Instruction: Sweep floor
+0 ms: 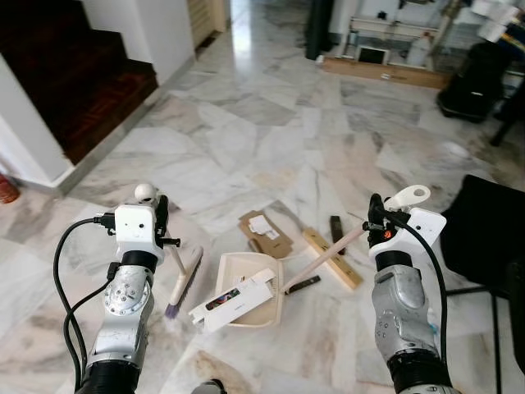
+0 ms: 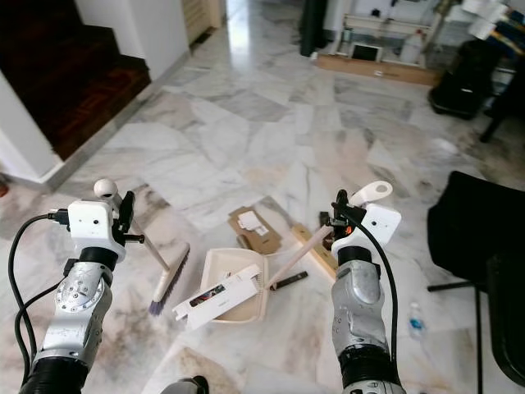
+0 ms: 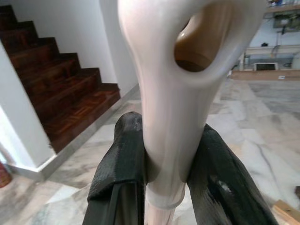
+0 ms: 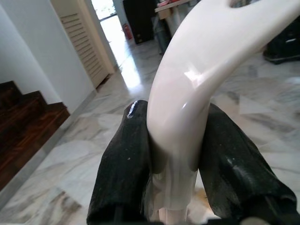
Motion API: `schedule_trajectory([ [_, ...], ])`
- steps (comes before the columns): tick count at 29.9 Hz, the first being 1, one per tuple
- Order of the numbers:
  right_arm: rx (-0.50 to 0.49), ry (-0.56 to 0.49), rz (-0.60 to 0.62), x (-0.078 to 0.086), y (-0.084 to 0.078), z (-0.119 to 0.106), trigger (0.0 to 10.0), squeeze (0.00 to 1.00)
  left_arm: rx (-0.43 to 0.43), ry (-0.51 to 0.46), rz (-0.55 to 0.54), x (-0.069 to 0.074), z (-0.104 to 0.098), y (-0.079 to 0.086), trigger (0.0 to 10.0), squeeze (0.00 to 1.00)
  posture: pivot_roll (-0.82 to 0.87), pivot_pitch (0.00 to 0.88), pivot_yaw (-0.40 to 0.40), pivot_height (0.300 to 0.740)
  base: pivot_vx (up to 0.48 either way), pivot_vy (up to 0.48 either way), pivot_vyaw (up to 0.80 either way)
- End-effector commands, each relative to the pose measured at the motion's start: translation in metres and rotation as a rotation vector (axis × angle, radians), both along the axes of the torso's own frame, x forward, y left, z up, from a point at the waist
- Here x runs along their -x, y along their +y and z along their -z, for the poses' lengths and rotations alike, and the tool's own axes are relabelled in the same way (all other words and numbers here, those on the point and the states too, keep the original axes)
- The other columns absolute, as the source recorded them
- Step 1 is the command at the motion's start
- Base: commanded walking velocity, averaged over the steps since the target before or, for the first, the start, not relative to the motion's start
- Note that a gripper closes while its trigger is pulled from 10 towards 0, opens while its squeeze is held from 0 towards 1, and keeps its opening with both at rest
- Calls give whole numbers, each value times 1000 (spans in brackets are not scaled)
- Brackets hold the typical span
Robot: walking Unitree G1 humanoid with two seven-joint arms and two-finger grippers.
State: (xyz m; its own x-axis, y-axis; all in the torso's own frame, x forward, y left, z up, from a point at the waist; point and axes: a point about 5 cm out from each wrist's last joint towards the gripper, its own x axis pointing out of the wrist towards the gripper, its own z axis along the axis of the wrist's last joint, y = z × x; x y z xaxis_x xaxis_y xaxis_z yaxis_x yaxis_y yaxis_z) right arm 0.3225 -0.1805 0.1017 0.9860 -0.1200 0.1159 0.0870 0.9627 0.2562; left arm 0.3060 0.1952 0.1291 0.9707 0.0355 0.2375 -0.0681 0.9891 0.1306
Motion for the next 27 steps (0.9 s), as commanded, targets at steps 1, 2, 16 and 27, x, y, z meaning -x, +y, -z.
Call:
schedule_trajectory([
  [1, -9, -39, 2, -1, 0, -5, 10000, 0, -15, -61, -8, -2, -11, 2, 10000, 0, 46, 15, 18, 740, 0, 0, 469],
  [2, -9, -39, 2, -1, 0, -5, 10000, 0, -15, -61, -8, -2, -11, 2, 10000, 0, 46, 15, 18, 740, 0, 0, 469],
  [16, 2, -29, -12, -1, 0, -3, 10000, 0, -2, -53, -27, -2, -7, 3, 10000, 0, 37, 15, 5, 740, 0, 0, 501],
  [27, 12, -29, -9, -3, -4, -8, 10000, 0, 10, -52, -56, -2, -8, 5, 10000, 0, 33, 114, -6, 740, 0, 0, 188],
])
